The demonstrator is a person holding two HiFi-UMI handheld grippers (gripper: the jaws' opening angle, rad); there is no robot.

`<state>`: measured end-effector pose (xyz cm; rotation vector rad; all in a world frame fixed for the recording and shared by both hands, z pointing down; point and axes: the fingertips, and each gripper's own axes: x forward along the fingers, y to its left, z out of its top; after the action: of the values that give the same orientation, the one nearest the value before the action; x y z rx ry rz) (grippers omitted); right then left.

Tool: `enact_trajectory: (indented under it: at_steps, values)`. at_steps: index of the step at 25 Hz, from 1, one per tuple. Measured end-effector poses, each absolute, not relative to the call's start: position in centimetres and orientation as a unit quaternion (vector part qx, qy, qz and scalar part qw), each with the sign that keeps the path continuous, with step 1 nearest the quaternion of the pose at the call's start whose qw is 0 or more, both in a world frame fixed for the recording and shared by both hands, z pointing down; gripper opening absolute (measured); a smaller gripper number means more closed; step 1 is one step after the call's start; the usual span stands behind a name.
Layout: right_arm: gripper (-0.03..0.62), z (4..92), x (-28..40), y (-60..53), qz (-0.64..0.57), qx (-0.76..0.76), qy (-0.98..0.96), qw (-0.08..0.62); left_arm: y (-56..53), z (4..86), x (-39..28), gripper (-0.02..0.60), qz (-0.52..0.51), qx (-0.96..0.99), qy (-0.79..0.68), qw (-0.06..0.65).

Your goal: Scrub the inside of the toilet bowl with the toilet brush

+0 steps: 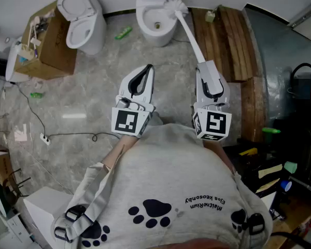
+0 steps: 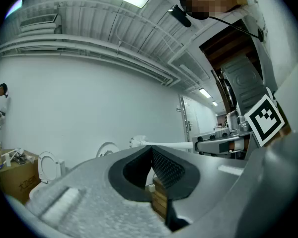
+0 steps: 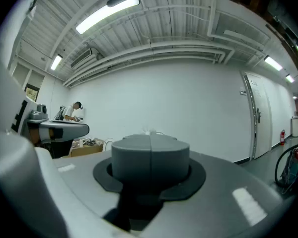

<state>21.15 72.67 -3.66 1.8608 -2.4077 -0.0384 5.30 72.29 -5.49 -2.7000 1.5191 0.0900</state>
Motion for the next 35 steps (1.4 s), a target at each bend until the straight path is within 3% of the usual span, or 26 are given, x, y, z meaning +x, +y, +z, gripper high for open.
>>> enact_trajectory:
  at_steps: [19,35]
  values:
    - [0.150,-6.0,12.1,64.4,-0.045,0.604,-0.795,0.021,63.7,-5.8,-2.3,-0.002,0.054,-0.854,0.517,0.018]
    - [0.150,-4.2,11.7,58.0,-0.031,0.610,-0.792,0.022,56.4,-3.3,-2.8,-0.002,0.052,-0.865,0.499,-0.007]
